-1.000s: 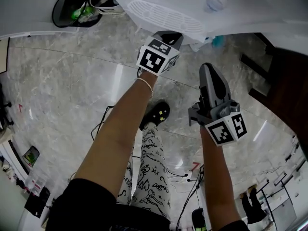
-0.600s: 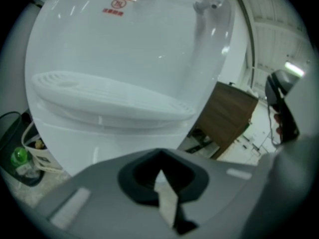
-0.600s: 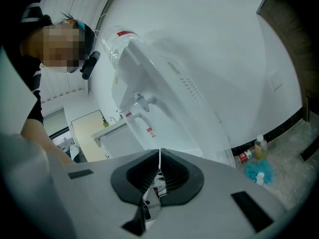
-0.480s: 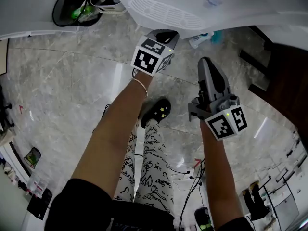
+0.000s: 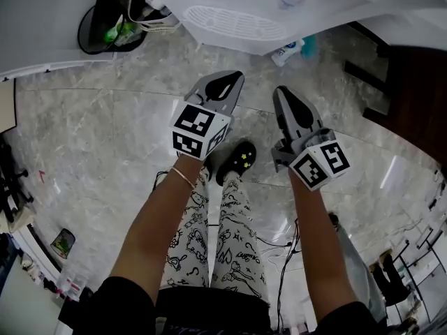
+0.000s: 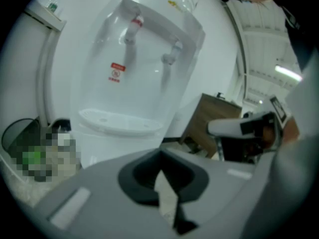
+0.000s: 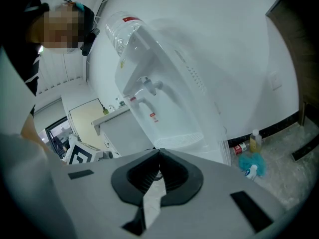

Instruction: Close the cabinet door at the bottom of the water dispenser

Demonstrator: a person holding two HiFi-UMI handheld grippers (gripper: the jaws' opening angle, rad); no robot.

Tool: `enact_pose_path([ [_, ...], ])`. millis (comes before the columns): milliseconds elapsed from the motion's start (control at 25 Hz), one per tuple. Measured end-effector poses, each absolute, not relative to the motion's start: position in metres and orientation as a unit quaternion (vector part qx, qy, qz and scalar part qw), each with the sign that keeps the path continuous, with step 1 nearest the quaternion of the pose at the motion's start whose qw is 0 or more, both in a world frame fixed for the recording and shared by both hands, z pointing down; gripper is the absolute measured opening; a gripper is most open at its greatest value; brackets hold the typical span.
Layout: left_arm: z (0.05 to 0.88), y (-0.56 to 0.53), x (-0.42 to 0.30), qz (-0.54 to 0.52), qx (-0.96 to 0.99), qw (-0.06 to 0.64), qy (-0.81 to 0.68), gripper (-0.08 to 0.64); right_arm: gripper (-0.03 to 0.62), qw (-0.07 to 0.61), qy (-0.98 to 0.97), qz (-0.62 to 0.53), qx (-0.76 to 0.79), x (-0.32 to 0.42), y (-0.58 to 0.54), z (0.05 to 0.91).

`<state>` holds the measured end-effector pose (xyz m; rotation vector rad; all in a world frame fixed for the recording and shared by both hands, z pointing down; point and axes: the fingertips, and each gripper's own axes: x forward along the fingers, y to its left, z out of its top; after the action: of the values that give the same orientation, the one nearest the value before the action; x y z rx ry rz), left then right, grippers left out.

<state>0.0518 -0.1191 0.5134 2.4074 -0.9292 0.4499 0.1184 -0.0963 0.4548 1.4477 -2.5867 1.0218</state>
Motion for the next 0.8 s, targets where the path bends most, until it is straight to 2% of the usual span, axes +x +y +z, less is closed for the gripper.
enact_pose_path([
  [280,0.495,-0.098,0.019,0.165,0.867,0.264,-0.388,-0.002,0.015,0.007,-0.819,0.344,0.460,0.110,-0.081,0.456],
  [800,0.451,-0.078,0.004,0.164,0.885,0.234,-0.368,-0.002,0.015,0.019,-0.823,0.326,0.464,0.088,-0.058,0.427],
])
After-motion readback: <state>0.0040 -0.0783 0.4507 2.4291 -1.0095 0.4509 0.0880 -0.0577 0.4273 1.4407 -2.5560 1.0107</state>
